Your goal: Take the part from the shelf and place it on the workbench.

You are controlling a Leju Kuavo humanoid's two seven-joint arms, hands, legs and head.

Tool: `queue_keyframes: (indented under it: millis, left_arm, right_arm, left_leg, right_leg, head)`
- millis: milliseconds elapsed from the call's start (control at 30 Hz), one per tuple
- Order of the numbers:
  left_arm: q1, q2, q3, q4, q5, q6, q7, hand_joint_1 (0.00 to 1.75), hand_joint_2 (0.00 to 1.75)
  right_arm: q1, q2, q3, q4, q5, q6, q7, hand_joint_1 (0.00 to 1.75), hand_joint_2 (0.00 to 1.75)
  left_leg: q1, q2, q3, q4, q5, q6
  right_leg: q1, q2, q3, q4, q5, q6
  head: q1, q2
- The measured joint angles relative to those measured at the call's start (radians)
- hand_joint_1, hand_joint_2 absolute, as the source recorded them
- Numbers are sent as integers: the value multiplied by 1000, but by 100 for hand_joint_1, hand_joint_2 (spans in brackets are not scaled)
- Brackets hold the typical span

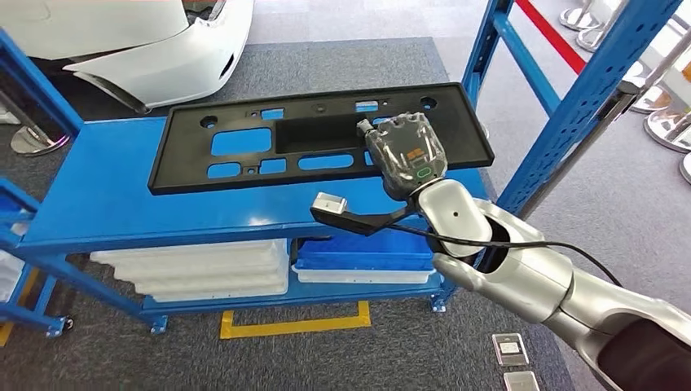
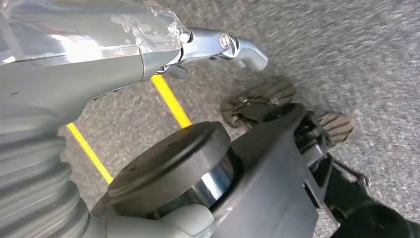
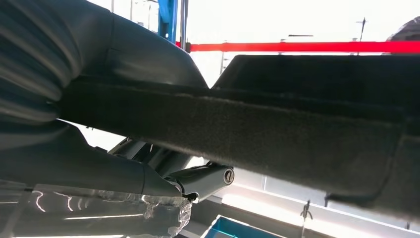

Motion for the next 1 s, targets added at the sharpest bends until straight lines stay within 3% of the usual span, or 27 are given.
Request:
queue_keyframes:
  millis: [33, 67, 100, 133, 167, 200, 267, 300, 333, 400, 433, 500, 567, 600, 633, 667, 733, 800, 833, 900, 933, 1000]
  left_arm:
    - [0, 0, 0, 0, 0, 0, 0, 0, 175]
    - [0, -1, 0, 0, 0, 0, 0, 0, 175]
    - [1, -1, 0, 0, 0, 0, 0, 0, 175]
    - [1, -1, 0, 0, 0, 0, 0, 0, 175]
    - [1, -2, 0, 0, 0, 0, 0, 0, 175]
    - [1, -2, 0, 0, 0, 0, 0, 0, 175]
    - [0, -2, 0, 0, 0, 0, 0, 0, 175]
    - [0, -2, 0, 0, 0, 0, 0, 0, 175]
    - [0, -2, 0, 0, 0, 0, 0, 0, 175]
    - [1, -2, 0, 0, 0, 0, 0, 0, 175]
    - [1, -2, 0, 0, 0, 0, 0, 0, 175]
    - [0, -1, 1, 0, 1, 0, 0, 0, 175]
    - [-1, -1, 1, 0, 2, 0, 0, 0, 175]
    - [-2, -1, 2, 0, 2, 0, 0, 0, 175]
    - [-2, -1, 2, 0, 2, 0, 0, 0, 175]
    - [-2, -1, 2, 0, 2, 0, 1, 0, 175]
    - [-3, -1, 2, 0, 2, 0, 3, 0, 175]
    - [-3, -1, 2, 0, 3, 0, 3, 0, 175]
    - [-3, -1, 2, 0, 3, 0, 3, 0, 175]
    - [-1, -1, 2, 0, 3, 0, 3, 0, 175]
    - [0, -1, 2, 0, 3, 0, 3, 0, 175]
    - [1, -2, 2, 0, 3, 1, 2, 0, 175]
  right_arm:
    - [0, 0, 0, 0, 0, 0, 0, 175, 175]
    - [1, -1, 0, 0, 0, 0, -1, 175, 175]
    - [2, -1, 0, 0, 0, 0, -1, 175, 175]
    - [3, -1, 0, 0, 0, 0, -1, 175, 175]
    - [3, -2, 0, -1, 0, 0, -1, 175, 175]
    - [3, -2, 0, -1, 0, 0, -1, 175, 175]
    - [3, -2, -1, -3, 0, 0, -1, 175, 175]
    - [2, -1, -2, -4, 0, -1, -1, 175, 175]
    - [2, -1, -3, -5, -1, -1, -1, 175, 175]
    - [2, -1, -4, -6, -2, 0, -1, 175, 175]
    - [1, -1, -4, -6, -4, 0, -1, 175, 175]
    - [0, 0, -4, -7, -8, -1, -1, 175, 175]
    - [0, 1, -4, -7, -13, -1, -1, 175, 175]
    - [0, 1, -4, -7, -14, -1, -1, 175, 175]
    - [0, 1, -4, -7, -16, -1, -1, 175, 175]
    - [0, 1, -4, -7, -17, -2, -1, 175, 175]
    - [-1, 1, -4, -7, -19, -3, 0, 175, 175]
    - [-2, 2, -6, -7, -22, -5, 3, 175, 175]
    - [-2, 2, -7, -7, -24, -9, 6, 175, 175]
    - [-1, 3, -9, -7, -30, -17, 14, 175, 175]
    - [-1, 3, -10, -7, -33, -21, 17, 175, 175]
    - [1, 2, -12, -7, -39, -25, 22, 175, 175]
  left_leg:
    - [0, 1, -16, 0, 14, 1]
    - [1, 2, -33, 2, 25, 1]
    - [1, 3, -50, 6, 36, -1]
    - [3, 4, -67, 11, 47, -3]
    - [4, 5, -85, 18, 56, -6]
    - [6, 5, -100, 28, 64, -10]
    - [7, 6, -126, 47, 76, -21]
    - [7, 6, -133, 53, 82, -27]
    - [6, 6, -137, 55, 90, -33]
    - [9, 3, -143, 59, 96, -46]
    - [10, 0, -151, 74, 76, -52]
    - [14, -6, -177, 162, -18, -63]
    - [16, -8, -201, 290, -107, -68]
    - [17, -8, -201, 335, -118, -69]
    - [17, -8, -187, 352, -106, -69]
    - [17, -8, -155, 333, -79, -66]
    - [14, -15, -46, 210, -48, -53]
    - [9, -25, 48, 71, -64, -41]
    - [5, -29, 67, 34, -72, -37]
    - [4, -19, 58, 14, -57, -28]
    - [5, -14, 50, 8, -46, -21]
    - [9, -1, 31, 0, -25, -9]
  right_leg:
    - [-2, 0, -11, 63, -48, 3]
    - [-4, 0, -18, 124, -74, 6]
    - [-6, 0, -16, 165, -75, 9]
    - [-7, -1, 0, 177, -56, 11]
    - [-8, -1, 34, 153, -28, 14]
    - [-9, -3, 83, 95, -10, 16]
    - [-6, -5, 178, -41, -21, 8]
    - [-4, -5, 203, -84, -36, 1]
    - [-1, -4, 210, -102, -43, -9]
    - [0, -5, 201, -106, -31, -27]
    - [-1, -6, 193, -108, -21, -36]
    - [-2, -7, 169, -110, 3, -50]
    - [-1, -6, 138, -108, 28, -54]
    - [0, -5, 121, -107, 40, -53]
    - [1, -5, 105, -106, 52, -53]
    - [2, -4, 89, -106, 64, -51]
    - [3, -1, 63, -105, 87, -44]
    - [3, 0, 50, -107, 109, -33]
    - [2, 0, 47, -111, 120, -26]
    - [-2, 1, 44, -120, 138, -13]
    - [-2, 2, 38, -114, 129, -7]
    - [-3, 2, 12, -48, 56, 1]
  head:
    - [7, 0]
    - [12, 0]
    - [17, 0]
    - [21, 0]
    - [26, 0]
    - [31, 0]
    - [40, 0]
    - [41, 0]
    - [41, 0]
    - [38, 0]
    - [37, 0]
    - [26, 0]
    - [13, 0]
    - [10, 0]
    - [6, 0]
    - [2, 0]
    - [-6, 0]
    - [-7, 0]
    - [-8, 0]
    - [-8, 0]
    - [-8, 0]
    - [1, 0]
